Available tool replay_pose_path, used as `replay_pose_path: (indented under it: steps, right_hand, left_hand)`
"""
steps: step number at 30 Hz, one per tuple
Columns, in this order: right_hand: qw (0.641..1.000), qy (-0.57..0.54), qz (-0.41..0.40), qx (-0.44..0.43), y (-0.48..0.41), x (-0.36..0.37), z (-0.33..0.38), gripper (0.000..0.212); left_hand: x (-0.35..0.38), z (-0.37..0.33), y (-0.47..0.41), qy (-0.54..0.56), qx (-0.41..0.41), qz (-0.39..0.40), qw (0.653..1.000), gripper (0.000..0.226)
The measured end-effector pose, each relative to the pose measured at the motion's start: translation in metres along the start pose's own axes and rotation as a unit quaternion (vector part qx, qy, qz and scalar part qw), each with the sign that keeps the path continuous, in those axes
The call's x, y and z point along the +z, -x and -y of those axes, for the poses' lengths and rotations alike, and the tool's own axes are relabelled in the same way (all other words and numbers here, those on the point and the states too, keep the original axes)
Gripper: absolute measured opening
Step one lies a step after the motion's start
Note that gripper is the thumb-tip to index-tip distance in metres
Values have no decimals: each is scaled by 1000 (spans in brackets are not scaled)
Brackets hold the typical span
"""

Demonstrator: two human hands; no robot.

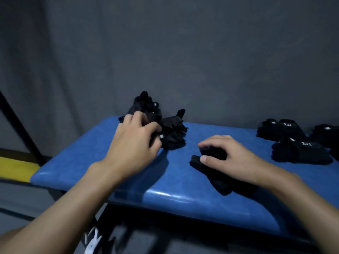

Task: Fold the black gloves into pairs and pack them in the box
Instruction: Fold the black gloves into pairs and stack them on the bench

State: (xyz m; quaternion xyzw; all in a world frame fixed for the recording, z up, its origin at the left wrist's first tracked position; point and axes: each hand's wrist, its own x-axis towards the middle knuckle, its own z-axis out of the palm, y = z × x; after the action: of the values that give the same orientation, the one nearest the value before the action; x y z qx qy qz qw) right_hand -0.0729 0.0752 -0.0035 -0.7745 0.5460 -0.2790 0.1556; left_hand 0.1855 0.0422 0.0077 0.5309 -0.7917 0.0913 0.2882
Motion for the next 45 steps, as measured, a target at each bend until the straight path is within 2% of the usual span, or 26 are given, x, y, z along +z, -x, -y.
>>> replay_pose_path:
  steps: [4, 7, 10, 14, 18, 21, 26, 28, 30, 32, 36, 41, 45]
  right_hand:
    - [1000, -1, 5, -10, -10, 17, 12, 26]
    - [1000, 7, 5, -12, -15, 26, 19, 28]
    - [1000, 0, 9, -7, -16, 29, 24, 36]
    - [999, -52, 5, -2, -20, 29, 28, 62]
    - [994, -91, -40, -35, -22, 29, 34, 69]
    - [989, -109, -75, -61, -25, 27, 43, 71]
    - [985, -88, -87, -117, -31, 28, 57, 67]
    - [986, -69, -84, -130, -35, 32, 57, 52]
    - [986, -49, -90, -130, -39, 36, 53, 26]
    - [988, -11, -84, -130, -39, 39, 47, 12]
    - [989, 51, -52, -126, -35, 39, 40, 23]
    - [994, 60, -23, -91, -32, 38, 47, 37]
    - [993, 100, -13, -66, -33, 42, 45, 29]
  left_hand:
    - [2, 15, 14, -22, -34, 73, 997, 41]
    - [0, 19, 19, -18, -32, 83, 996, 49]
    - [-7, 19, 23, 3, -22, 54, 998, 47]
    - [-14, 20, 27, 45, 11, 0, 999, 46]
    - [-20, 20, 28, 128, 60, -47, 989, 42]
    - [-20, 21, 26, 135, 97, -61, 984, 40]
    - [-16, 23, 23, 110, 194, -28, 974, 32]
    - [-14, 22, 23, 118, 212, -8, 970, 30]
    - [-15, 21, 24, 156, 193, 2, 969, 28]
    - [-19, 22, 25, 204, 144, -6, 968, 28]
    - [-19, 33, 19, 169, 98, -65, 979, 26]
    - [-6, 39, 20, 113, 88, 75, 987, 39]
    - [2, 42, 17, 66, 70, 123, 988, 55]
